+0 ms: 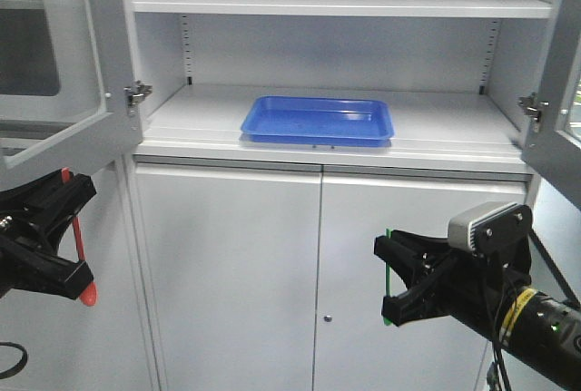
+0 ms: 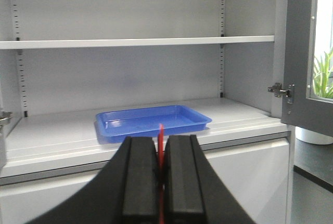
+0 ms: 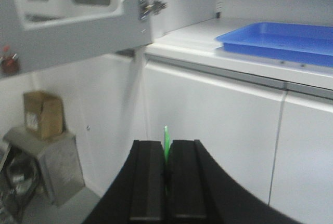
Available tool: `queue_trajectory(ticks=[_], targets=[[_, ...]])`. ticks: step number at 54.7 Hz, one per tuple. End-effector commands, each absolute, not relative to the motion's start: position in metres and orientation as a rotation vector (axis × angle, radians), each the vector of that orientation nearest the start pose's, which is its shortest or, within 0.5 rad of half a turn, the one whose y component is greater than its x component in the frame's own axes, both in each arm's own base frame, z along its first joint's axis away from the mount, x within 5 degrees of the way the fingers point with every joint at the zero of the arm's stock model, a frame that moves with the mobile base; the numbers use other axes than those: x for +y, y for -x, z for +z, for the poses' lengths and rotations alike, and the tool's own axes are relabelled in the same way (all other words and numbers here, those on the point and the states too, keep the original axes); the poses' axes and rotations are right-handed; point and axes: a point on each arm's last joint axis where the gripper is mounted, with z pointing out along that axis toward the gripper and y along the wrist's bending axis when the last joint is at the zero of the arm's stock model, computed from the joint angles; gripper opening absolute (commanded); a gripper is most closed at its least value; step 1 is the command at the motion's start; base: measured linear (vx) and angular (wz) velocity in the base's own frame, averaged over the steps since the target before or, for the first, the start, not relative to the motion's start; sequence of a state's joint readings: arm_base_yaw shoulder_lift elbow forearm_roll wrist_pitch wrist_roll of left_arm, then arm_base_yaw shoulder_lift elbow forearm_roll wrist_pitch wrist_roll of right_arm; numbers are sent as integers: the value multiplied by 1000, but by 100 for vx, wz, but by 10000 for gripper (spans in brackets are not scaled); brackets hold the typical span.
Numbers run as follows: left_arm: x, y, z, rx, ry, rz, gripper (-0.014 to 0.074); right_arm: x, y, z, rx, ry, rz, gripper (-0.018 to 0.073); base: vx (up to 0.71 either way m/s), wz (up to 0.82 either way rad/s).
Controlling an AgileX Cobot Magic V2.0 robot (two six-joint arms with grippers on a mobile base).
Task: Sort red and green spoons into left cabinet
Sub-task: 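Drive the base to the white cabinet with the blue tray, then move both held spoons forward over the blue tray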
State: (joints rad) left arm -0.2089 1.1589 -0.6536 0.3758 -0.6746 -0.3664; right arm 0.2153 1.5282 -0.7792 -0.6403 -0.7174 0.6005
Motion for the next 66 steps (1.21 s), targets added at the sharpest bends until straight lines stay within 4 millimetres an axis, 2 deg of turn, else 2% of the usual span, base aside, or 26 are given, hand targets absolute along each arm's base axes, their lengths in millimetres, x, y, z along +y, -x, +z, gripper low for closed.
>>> queue_trajectory(ticks=[1, 5, 10, 24, 58, 66], targets=[[-71, -232, 356, 1215, -273, -421, 182, 116, -307, 290, 1454, 389, 638, -9, 8, -23], [-71, -232, 356, 1215, -273, -421, 182, 129, -308, 285, 1450, 447, 670, -9, 7, -17], [-71, -232, 356, 1215, -273, -421, 182, 135, -311, 283, 1450, 500, 671, -9, 6, -7], [-71, -232, 356, 1215, -273, -421, 182, 137, -316, 295, 1411, 520, 657, -9, 3, 6], [-71, -232, 356, 1215, -273, -421, 182, 138, -314, 300, 1403, 567, 632, -9, 10, 3], [-71, -232, 356, 1215, -273, -421, 182, 127, -310, 310, 1374, 602, 585, -9, 20, 4]])
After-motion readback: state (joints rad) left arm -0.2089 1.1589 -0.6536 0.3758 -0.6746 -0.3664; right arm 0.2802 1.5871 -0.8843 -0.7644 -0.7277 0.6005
